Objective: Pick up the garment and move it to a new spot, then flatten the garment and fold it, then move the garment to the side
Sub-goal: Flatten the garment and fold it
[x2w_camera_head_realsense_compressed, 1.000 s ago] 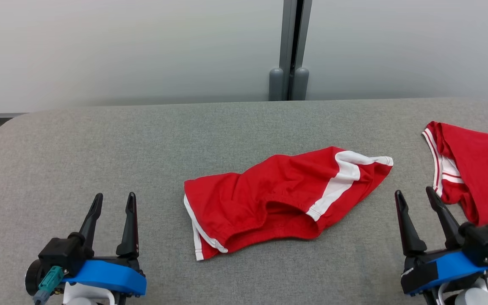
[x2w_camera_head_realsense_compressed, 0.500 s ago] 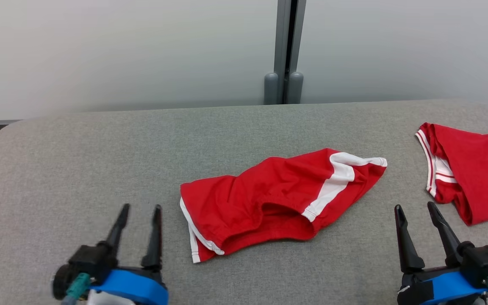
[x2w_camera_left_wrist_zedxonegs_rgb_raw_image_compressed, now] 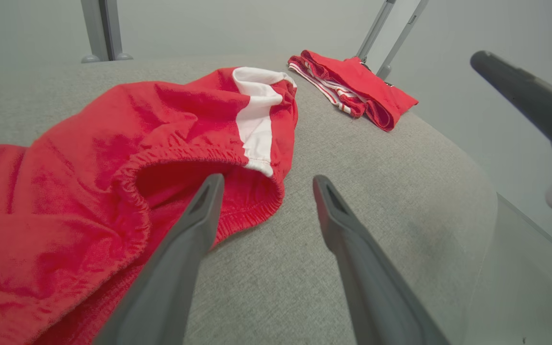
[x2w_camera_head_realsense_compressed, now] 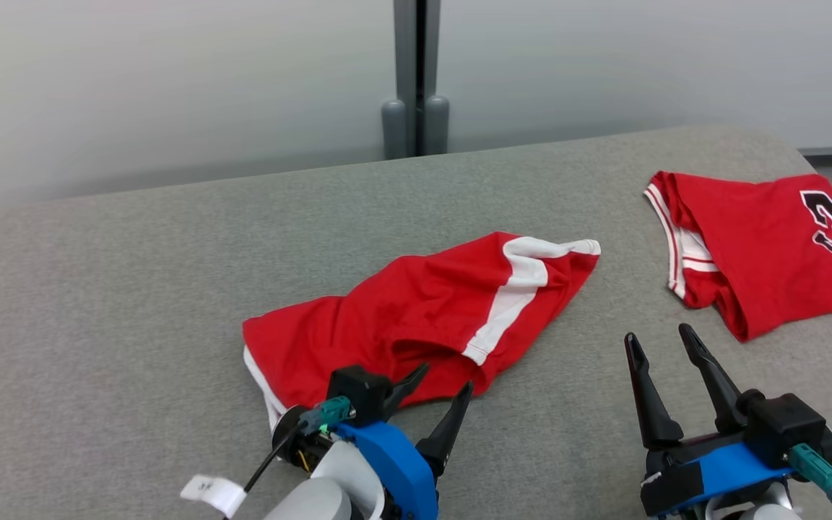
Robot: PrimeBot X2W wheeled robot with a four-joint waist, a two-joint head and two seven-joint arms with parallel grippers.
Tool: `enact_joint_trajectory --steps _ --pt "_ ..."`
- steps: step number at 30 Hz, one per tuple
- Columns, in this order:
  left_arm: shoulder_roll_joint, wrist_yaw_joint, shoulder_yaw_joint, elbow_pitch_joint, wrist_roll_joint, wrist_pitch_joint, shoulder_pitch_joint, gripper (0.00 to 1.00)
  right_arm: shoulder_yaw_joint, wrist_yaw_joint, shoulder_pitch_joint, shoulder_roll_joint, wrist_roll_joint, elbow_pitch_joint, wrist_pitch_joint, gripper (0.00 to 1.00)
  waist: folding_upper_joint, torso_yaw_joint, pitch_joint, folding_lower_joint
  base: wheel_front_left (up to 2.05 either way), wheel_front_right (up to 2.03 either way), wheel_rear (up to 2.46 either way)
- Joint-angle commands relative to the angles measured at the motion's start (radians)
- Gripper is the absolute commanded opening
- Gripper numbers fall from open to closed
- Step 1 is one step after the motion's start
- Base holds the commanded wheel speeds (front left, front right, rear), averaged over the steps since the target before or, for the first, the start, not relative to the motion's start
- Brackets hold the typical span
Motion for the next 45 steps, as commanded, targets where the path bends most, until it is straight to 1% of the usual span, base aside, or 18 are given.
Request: enact_joint_trajectory --steps 1,5,10,17,19,21,22,23,24,29,33,36,39,41,45 --pt "0.005 -0.002 -0.003 0.009 -0.01 0.002 -0.023 1.0 0.001 0.0 -0.018 -0.003 0.002 0.001 -0.004 1.0 0.0 -0.007 0.001 0.0 0.0 0.0 0.0" --pt "-0.002 -0.002 -0.041 0.096 -0.081 0.048 -0.086 1.0 0.016 0.0 -0.035 0.0 0.008 0.012 -0.014 1.0 0.0 -0.039 0.022 0.0 0.0 0.0 0.0" --pt "-0.021 -0.002 -0.054 0.194 -0.147 0.075 -0.153 1.0 0.031 0.0 -0.056 0.007 0.012 0.025 -0.024 1.0 0.0 -0.082 0.047 0.0 0.0 0.0 0.0" --pt "-0.036 -0.002 -0.059 0.279 -0.223 0.052 -0.22 1.0 0.051 0.0 -0.081 0.014 0.027 0.055 -0.041 1.0 0.0 -0.132 0.071 0.0 0.0 0.0 0.0" --pt "-0.038 0.006 -0.056 0.309 -0.223 0.032 -0.24 1.0 0.052 0.0 -0.087 0.015 0.03 0.06 -0.044 1.0 0.0 -0.142 0.075 0.0 0.0 0.0 0.0" --pt "-0.041 0.004 -0.061 0.333 -0.222 0.009 -0.256 1.0 0.052 0.0 -0.089 0.017 0.032 0.064 -0.046 1.0 0.0 -0.148 0.078 0.0 0.0 0.0 0.0" --pt "-0.042 0.003 -0.064 0.342 -0.225 0.0 -0.26 0.65 0.05 0.0 -0.088 0.018 0.031 0.065 -0.047 1.0 0.0 -0.15 0.079 0.0 0.0 0.0 0.0" --pt "-0.042 0.003 -0.07 0.351 -0.228 -0.008 -0.265 0.36 0.048 0.0 -0.087 0.018 0.029 0.065 -0.048 1.0 0.0 -0.15 0.08 0.0 0.0 0.0 0.0" --pt "-0.042 0.002 -0.077 0.357 -0.228 -0.014 -0.271 0.0 0.045 0.0 -0.085 0.019 0.027 0.065 -0.049 1.0 0.0 -0.148 0.08 0.0 0.0 0.0 0.0" --pt "-0.044 -0.002 -0.114 0.381 -0.241 -0.023 -0.283 0.0 0.033 0.0 -0.082 0.02 0.028 0.068 -0.051 1.0 0.0 -0.122 0.08 0.0 0.0 0.0 0.0" --pt "-0.038 -0.004 -0.144 0.353 -0.255 -0.039 -0.25 0.0 0.044 0.0 -0.084 0.021 0.029 0.067 -0.052 1.0 0.0 -0.096 0.075 0.0 0.0 0.0 0.0" --pt "0.017 -0.004 -0.186 0.3 -0.256 -0.027 -0.204 0.0 0.033 0.0 -0.072 0.021 0.032 0.067 -0.052 1.0 0.0 -0.065 0.07 0.0 0.0 0.0 0.0" --pt "0.09 -0.001 -0.216 0.222 -0.271 -0.004 -0.164 0.0 0.023 0.0 -0.064 0.021 0.036 0.073 -0.052 1.0 0.0 -0.035 0.065 0.0 0.0 0.0 0.0" --pt "0.148 -0.001 -0.218 0.183 -0.269 0.01 -0.139 0.0 0.012 0.0 -0.057 0.021 0.028 0.07 -0.052 1.0 0.0 -0.014 0.062 0.0 0.0 0.0 0.0" --pt "0.24 0.04 -0.205 0.116 -0.275 0.038 -0.099 0.0 0.009 0.0 -0.048 0.022 0.026 0.063 -0.052 1.0 0.0 0.025 0.055 0.0 0.0 0.0 0.0"
